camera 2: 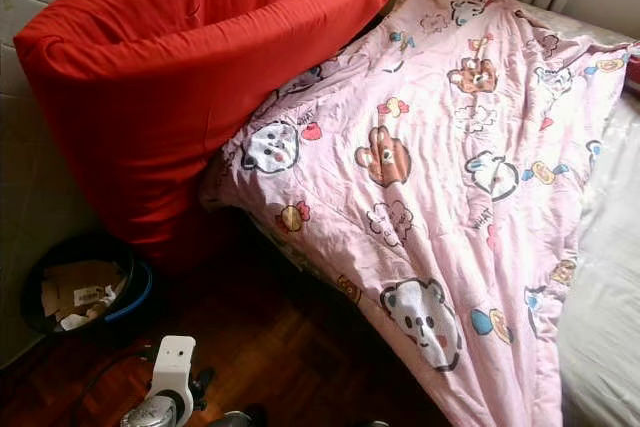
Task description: Clean up the room
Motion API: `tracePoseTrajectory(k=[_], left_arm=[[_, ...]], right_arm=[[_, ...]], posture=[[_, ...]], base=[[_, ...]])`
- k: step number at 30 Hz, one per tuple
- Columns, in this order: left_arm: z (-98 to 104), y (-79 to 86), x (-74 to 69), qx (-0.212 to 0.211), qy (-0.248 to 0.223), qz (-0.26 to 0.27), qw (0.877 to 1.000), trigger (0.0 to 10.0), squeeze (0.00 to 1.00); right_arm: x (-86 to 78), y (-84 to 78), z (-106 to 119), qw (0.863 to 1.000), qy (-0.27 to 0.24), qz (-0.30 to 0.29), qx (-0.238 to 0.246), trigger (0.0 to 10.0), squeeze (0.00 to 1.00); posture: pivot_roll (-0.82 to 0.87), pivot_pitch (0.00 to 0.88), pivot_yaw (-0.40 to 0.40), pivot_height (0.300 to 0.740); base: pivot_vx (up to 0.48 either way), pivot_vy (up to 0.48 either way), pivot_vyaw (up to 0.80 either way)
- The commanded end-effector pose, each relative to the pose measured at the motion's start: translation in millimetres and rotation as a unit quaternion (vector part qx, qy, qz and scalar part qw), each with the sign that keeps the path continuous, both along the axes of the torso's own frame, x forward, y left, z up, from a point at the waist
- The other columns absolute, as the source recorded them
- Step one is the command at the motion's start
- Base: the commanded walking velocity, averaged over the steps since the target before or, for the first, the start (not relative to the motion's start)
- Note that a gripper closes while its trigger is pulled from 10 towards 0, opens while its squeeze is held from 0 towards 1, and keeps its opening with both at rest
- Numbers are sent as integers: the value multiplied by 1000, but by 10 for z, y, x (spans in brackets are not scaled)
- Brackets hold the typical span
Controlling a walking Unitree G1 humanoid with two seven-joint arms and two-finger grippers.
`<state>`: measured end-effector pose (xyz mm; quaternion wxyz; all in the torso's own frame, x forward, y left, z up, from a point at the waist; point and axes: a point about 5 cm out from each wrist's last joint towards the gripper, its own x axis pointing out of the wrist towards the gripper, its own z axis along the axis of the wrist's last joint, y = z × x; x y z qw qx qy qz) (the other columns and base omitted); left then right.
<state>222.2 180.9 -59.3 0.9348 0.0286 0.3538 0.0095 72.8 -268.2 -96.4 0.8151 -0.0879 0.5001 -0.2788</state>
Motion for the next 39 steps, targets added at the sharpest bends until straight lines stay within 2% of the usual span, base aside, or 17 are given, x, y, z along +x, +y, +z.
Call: tracePoseTrajectory(k=[1, 7, 16, 17, 18, 19, 39], left_arm=[[-60, 15, -95, 0, 18, 1, 1000, 10000, 0], [-58, 14, -93, 1, 17, -1, 1000, 10000, 0], [-57, 8, -92, 2, 15, -5, 1000, 10000, 0], [-56, 6, -91, 2, 15, -5, 1000, 10000, 0], [-55, 6, -90, 2, 15, -5, 1000, 10000, 0], [-54, 6, -89, 2, 14, -5, 1000, 10000, 0], [-47, 0, -77, 1, 12, -7, 1000, 10000, 0]], right_arm=[[-60, 14, -20, 1000, 6, 0, 8, 10000, 0], [-66, -17, -23, 1000, 17, -13, 10, 10000, 0], [3, -15, -9, 1000, -3, -18, 11, 10000, 0], [13, -6, -10, 1000, -6, -18, 14, 10000, 98], [24, 7, -12, 1000, -7, -14, 16, 10000, 596], [32, 17, -13, 1000, -8, -11, 16, 10000, 1000], [185, 65, -1, 999, -22, 2, 26, 10000, 1000]], posture=[[-32, 175, 1, 740], [-30, 173, 4, 740], [-27, 184, 10, 740], [-27, 184, 10, 740], [-27, 185, 11, 740], [-27, 186, 11, 740], [-25, 196, 14, 740]], base=[[0, 0, 0], [0, 0, 0], [0, 0, 0], [0, 0, 0], [0, 0, 0], [0, 0, 0], [0, 0, 0]])
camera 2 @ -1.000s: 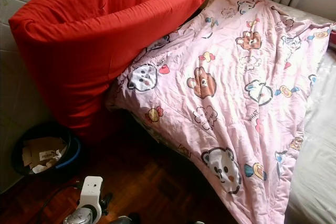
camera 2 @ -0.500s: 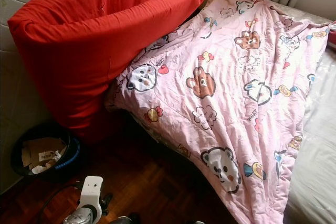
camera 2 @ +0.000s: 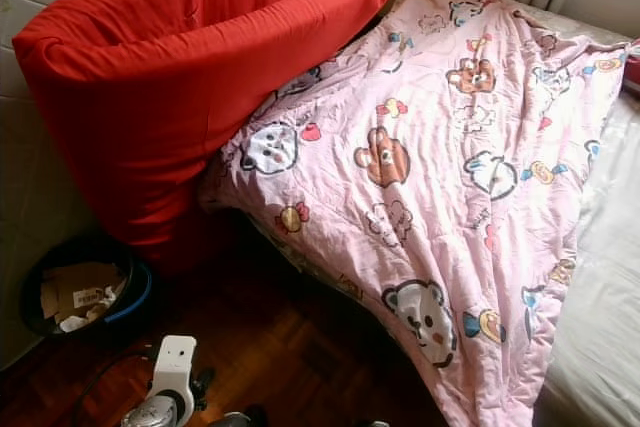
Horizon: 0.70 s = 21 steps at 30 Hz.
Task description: Clean up the room
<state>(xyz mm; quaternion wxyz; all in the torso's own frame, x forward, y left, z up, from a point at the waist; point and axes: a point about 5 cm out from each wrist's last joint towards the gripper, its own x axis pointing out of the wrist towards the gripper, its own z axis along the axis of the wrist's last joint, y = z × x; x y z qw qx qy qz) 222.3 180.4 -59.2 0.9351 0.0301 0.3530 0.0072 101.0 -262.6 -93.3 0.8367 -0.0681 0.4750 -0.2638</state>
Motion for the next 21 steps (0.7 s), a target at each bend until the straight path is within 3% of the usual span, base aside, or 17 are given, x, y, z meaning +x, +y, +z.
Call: tracePoseTrajectory(k=[1, 8, 9, 10, 13, 17, 19, 21], left_arm=[[-48, 6, -77, 1, 13, -5, 1000, 10000, 0], [-48, 8, -78, 1, 13, -5, 1000, 10000, 0], [-48, 8, -78, 1, 13, -5, 1000, 10000, 0], [-48, 11, -78, 1, 14, -5, 1000, 10000, 0], [-50, 10, -80, 1, 15, -4, 1000, 10000, 0], [-59, 3, -89, -2, 19, -3, 1000, 10000, 0], [-74, 4, -110, -3, 26, -1, 1000, 10000, 0], [-80, 4, -118, -4, 28, 1, 1000, 10000, 0]], right_arm=[[-94, 8, -31, 1000, 15, -7, 6, 10000, 1000], [-60, 27, -33, 1000, 14, -7, 15, 10000, 1000], [-52, 44, -40, 1000, 14, -7, 24, 10000, 733], [-32, 195, -97, 996, 29, 15, 87, 10000, 0], [5, 266, -107, 993, 30, 46, 103, 10000, 0], [178, 374, -85, 988, 15, 92, 126, 10000, 0], [363, 484, -46, 980, 5, 149, 132, 10000, 0], [451, 515, -20, 978, -5, 159, 133, 10000, 0]], posture=[[-26, 196, 15, 740], [-26, 195, 17, 740], [-26, 195, 17, 740], [-33, 195, 18, 740], [-37, 193, 18, 740], [-37, 186, 16, 740], [-36, 178, 10, 740], [-35, 172, 6, 740]], base=[[0, 0, 0], [0, 0, 0], [0, 0, 0], [0, 0, 0], [0, 0, 0], [0, 0, 0], [0, 0, 0], [0, 0, 0]])
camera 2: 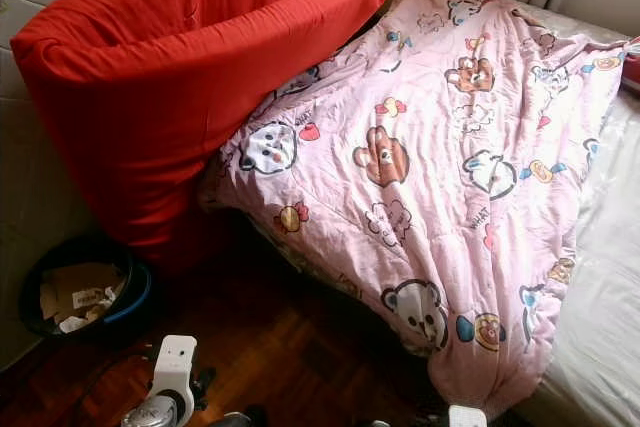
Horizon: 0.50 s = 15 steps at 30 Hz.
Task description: Clean up the room
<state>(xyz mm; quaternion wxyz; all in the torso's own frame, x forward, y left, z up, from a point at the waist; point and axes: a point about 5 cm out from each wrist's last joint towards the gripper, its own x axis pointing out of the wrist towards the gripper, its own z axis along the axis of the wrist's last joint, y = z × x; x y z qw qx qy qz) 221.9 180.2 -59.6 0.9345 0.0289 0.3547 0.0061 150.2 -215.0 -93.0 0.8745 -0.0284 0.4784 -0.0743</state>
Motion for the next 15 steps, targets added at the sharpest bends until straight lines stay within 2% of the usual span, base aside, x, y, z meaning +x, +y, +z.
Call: tracePoseTrajectory(k=[1, 6, 11, 13, 15], left_arm=[[-83, 10, -125, -4, 28, 8, 1000, 10000, 0], [-92, 13, -141, -6, 29, 13, 999, 10000, 0], [-96, 24, -151, -8, 30, 19, 999, 10000, 0], [-100, 38, -159, -7, 32, 21, 999, 10000, 0], [-104, 45, -167, -7, 34, 21, 999, 10000, 0]], right_arm=[[57, 57, 14, 1000, -13, -1, 9, 10000, 0], [251, 110, 94, 999, -51, -13, 14, 10000, 0], [312, 16, 145, 990, -87, -108, 39, 10000, 0], [327, 26, 152, 984, -98, -131, 67, 10000, 0], [333, 54, 149, 989, -91, -100, 56, 10000, 0]], posture=[[-32, 169, 5, 740], [-26, 162, 0, 740], [-18, 160, -6, 740], [-26, 164, -4, 740], [-32, 168, -2, 740]], base=[[0, 0, 0], [0, 0, 0], [0, 0, 0], [0, 0, 0], [0, 0, 0]])
